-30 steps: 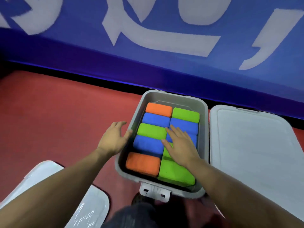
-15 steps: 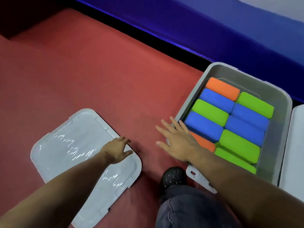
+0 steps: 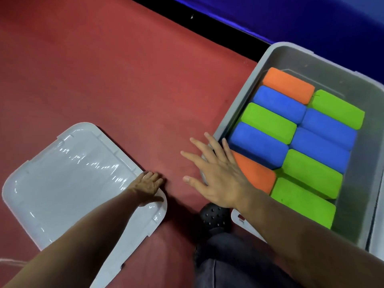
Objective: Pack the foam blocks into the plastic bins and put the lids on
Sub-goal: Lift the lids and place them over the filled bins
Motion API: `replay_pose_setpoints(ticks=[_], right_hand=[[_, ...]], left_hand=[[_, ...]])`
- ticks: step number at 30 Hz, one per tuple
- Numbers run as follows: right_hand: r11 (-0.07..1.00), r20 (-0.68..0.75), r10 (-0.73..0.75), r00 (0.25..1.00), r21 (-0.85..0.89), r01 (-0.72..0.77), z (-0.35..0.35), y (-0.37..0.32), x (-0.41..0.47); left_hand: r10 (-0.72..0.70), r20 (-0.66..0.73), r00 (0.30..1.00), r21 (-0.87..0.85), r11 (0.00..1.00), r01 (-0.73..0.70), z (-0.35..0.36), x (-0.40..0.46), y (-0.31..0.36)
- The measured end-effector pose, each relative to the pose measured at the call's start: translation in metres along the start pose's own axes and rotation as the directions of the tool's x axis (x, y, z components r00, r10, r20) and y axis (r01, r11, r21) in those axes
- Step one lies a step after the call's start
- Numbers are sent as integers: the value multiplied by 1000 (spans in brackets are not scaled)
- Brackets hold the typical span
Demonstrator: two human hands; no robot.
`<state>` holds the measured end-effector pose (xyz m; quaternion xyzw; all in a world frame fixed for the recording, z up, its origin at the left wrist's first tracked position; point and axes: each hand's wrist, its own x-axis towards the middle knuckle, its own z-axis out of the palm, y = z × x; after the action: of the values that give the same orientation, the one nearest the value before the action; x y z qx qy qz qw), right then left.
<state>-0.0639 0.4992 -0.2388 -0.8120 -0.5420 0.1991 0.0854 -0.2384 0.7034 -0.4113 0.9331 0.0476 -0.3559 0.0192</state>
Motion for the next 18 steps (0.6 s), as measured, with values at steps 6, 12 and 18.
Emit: replay_pose_setpoints(ticks=[6,12,18], right_hand=[[1000,-18,-3,1000,5,3,2,2,-1],[1000,63,4,998,-6,-3,-7,0,-3],[987,142,94,985,117,-111,-37,-10,-7]], left_hand=[[90,50,995,-51,995,-88,-19,4,-25],[256,-133,957,177,957,-231,-94,-23,-55],[272,-158,949,256,940,-227,-179,-54,-70]])
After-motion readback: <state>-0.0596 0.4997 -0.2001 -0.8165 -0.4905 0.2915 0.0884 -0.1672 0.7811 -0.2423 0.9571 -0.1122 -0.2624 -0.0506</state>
